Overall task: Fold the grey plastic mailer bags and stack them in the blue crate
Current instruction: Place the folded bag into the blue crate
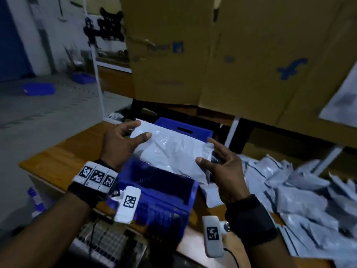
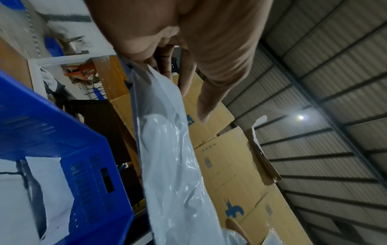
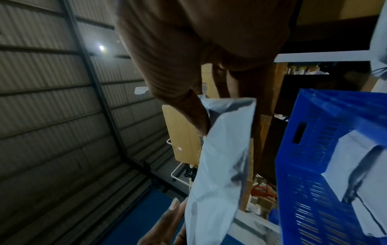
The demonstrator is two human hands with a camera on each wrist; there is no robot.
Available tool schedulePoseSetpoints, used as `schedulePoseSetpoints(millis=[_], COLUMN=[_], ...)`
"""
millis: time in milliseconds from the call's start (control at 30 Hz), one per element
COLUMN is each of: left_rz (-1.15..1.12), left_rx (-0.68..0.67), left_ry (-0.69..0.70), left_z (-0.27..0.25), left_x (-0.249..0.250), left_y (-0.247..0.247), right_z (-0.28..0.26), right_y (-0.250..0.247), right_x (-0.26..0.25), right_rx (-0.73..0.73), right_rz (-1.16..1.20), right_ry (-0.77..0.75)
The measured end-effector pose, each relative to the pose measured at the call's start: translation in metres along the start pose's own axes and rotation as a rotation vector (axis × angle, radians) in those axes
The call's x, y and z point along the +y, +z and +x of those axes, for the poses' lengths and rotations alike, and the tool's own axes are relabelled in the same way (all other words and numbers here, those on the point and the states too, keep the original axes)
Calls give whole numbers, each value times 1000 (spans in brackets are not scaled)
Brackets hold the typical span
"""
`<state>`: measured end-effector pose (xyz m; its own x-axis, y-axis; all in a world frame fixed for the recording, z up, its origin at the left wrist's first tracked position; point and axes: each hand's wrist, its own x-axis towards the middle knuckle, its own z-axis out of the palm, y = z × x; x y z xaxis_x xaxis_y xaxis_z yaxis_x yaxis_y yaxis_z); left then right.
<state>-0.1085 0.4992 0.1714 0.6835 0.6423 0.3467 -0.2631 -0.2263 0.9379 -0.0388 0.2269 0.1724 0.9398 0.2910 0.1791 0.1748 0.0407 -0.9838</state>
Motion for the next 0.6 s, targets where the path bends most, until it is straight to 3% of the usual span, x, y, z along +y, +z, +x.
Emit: schedulePoseSetpoints(millis=[100,200,433,600], left_rz=[130,389,686,649], left_rx=[-62,-169,-449,-652], left_ry=[78,173,-100,-221], left_z=[45,83,129,155], left_x=[-6,-22,-88,-109], left_y=[-10,-10,-25,-35], right_z=[32,73,149,186], right_y=[21,29,49,78], right_x=[-8,3,83,106], right_rx=[-8,87,112,120], right_rz=[-70,-82,-382,-514], right_ry=[32,59,246,372])
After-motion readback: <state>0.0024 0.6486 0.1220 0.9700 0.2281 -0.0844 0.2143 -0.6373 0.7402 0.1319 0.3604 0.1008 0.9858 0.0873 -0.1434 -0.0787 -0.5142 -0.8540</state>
